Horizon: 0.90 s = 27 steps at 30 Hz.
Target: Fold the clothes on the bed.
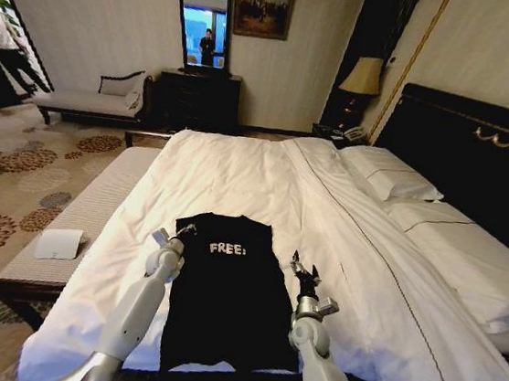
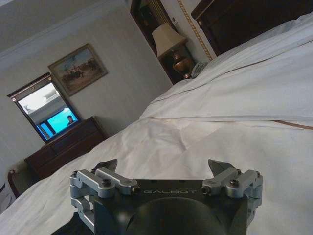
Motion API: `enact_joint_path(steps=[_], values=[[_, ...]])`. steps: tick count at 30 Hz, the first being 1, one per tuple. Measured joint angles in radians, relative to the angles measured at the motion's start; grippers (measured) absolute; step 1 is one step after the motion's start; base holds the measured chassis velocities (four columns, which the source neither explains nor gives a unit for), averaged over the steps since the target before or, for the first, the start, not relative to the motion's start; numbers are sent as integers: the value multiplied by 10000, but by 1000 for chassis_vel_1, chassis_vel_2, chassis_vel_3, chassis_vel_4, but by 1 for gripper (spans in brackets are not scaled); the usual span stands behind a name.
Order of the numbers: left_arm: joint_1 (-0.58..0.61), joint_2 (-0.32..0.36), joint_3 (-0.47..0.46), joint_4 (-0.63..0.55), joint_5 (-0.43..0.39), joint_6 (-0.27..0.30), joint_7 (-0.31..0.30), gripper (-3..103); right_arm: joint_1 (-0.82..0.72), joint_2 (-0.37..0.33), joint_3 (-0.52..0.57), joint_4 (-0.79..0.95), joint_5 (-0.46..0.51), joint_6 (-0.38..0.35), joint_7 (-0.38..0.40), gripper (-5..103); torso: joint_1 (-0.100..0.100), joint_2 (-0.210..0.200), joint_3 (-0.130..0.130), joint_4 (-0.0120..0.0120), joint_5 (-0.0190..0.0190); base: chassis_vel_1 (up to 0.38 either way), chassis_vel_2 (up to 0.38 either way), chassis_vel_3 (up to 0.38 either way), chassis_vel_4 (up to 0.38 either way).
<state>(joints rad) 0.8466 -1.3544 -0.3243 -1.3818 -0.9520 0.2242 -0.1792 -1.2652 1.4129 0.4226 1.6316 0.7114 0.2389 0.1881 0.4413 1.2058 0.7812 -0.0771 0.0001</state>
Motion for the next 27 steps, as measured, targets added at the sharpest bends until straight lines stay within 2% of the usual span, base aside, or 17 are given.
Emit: enact_joint_path(steps=[10, 12, 15, 18, 19, 22, 24, 27], values=[[240, 167, 384, -97, 147, 122, 111, 0, -38, 33, -5, -20, -141, 33, -3, 100, 0, 1, 0, 1, -1, 0, 0, 0, 0], [466, 229, 451, -296, 288, 177, 244, 9, -62, 16, 15, 1, -142, 37, -2, 100, -1, 1, 0, 0, -2, 0, 0, 0, 0], [754, 255, 382, -547, 387, 190, 302, 15, -104, -1, 35, 50, -143, 42, -3, 100, -1, 1, -1, 0, -2, 0, 0, 0, 0], [1244, 323, 83, -956, 502, 120, 307, 30, -189, -27, 66, 123, -143, 54, -3, 100, -1, 1, -1, 0, -2, 0, 0, 0, 0], [1244, 323, 83, -956, 502, 120, 307, 30, -189, -27, 66, 123, -143, 54, -3, 100, -1, 1, -1, 0, -2, 0, 0, 0, 0], [1905, 412, -365, -1569, 412, 34, 232, 46, -257, -52, 81, 210, -142, 69, -3, 100, -1, 1, -1, 1, -2, 0, 0, 0, 0], [2156, 459, -498, -1780, 379, 29, 204, 46, -278, -58, 82, 244, -140, 69, -2, 100, -1, 1, -1, 1, -2, 0, 0, 0, 0], [2902, 598, -743, -2320, 559, 24, 175, 63, -358, -68, 64, 350, -138, 72, -2, 100, -1, 1, -1, 1, -2, 0, 0, 0, 0]])
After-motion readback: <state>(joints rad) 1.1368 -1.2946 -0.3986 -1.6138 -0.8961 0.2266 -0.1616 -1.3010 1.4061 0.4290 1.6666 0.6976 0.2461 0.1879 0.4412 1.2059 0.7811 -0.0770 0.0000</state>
